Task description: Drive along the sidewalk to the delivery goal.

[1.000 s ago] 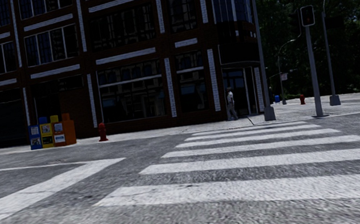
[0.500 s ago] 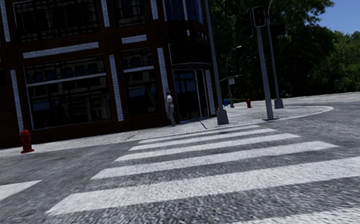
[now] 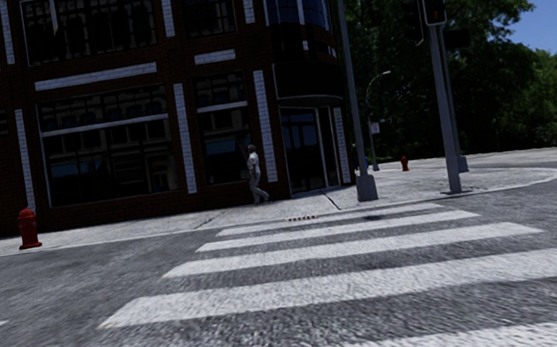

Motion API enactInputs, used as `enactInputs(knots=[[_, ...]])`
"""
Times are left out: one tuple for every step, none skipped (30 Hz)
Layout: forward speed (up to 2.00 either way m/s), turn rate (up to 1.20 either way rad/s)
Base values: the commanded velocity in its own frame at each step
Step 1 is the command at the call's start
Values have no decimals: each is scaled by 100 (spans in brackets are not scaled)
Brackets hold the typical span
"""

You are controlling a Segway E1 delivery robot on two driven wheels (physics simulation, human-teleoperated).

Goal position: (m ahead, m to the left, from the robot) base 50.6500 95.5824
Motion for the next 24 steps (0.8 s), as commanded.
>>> enactInputs(knots=[[182,0],[182,0],[182,0],[182,0],[182,0],[182,0],[182,0],[182,0],[182,0],[182,0],[182,0],[182,0],[182,0],[182,0],[182,0],[182,0],[182,0],[182,0],[182,0],[182,0],[182,0],[182,0],[182,0],[182,0]])
